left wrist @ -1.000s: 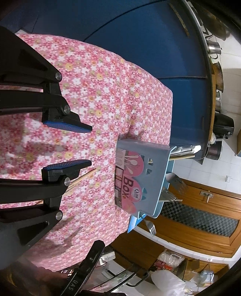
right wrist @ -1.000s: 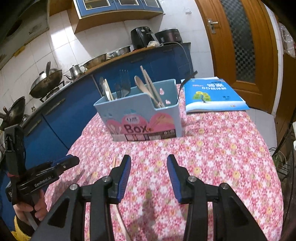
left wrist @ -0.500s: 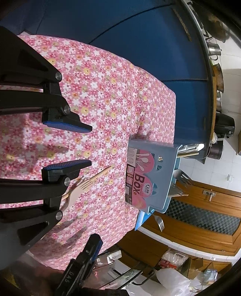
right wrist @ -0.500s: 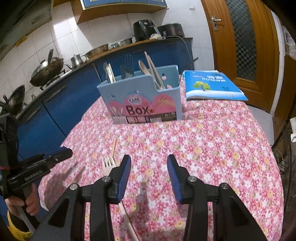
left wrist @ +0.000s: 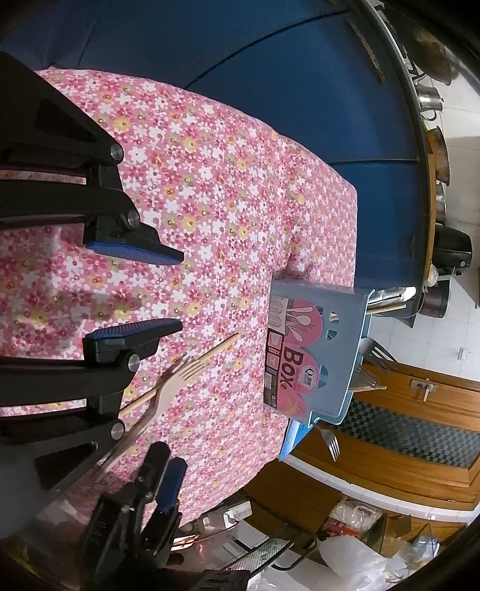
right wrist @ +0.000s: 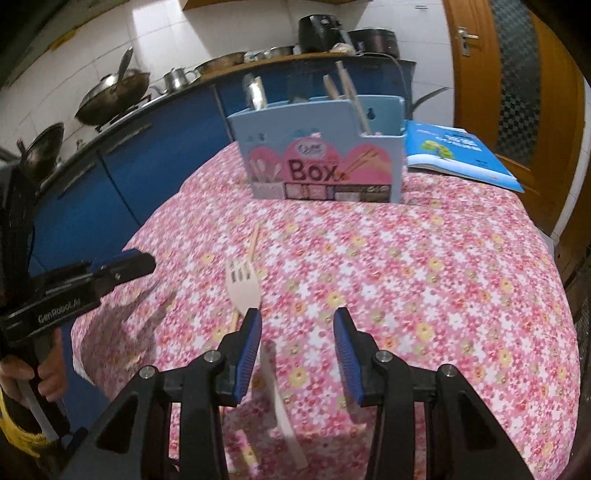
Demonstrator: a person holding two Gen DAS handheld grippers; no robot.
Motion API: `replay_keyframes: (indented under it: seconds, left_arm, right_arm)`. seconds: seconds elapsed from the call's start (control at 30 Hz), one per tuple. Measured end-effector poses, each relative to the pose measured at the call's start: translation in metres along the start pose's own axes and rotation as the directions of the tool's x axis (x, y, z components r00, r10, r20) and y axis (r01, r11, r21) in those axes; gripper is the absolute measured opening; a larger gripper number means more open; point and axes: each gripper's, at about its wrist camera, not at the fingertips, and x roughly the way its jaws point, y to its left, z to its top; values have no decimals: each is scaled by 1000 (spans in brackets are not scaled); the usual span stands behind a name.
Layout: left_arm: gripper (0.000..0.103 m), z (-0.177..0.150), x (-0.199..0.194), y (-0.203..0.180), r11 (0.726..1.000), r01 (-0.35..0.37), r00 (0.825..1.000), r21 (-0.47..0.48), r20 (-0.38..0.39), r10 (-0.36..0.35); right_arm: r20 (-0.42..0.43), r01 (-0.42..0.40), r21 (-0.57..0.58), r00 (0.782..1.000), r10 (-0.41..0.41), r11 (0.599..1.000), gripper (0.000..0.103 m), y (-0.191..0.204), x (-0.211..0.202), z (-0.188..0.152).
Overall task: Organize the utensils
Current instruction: 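Close the right tool on the beige wooden fork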
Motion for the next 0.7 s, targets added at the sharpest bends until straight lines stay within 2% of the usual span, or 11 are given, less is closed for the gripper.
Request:
replay_keyframes:
  seconds: [0.43,0.5,0.6,0.7]
  left_arm:
    - [30,-3,-2,3,1000,-1,1000,-4,-2,1]
    - [30,-3,-2,4,1000,0,1000,-5,-3,0]
    - [30,-4,-1,2,1000,2,1000,-3,-8,-2]
    - [30,-3,2,-1,1000,14,1000,-3,-22,-14]
  right_arm:
    - [-70,-22,-49,997,19,999,21,14,21,-6]
    - [-65,-21,-55,998,17,998,14,15,22,-6]
    - [-58,-38,-52,998,35,998,8,15,23,-7]
    - [-34,-53,-25,998,52,998,8,12,21,-6]
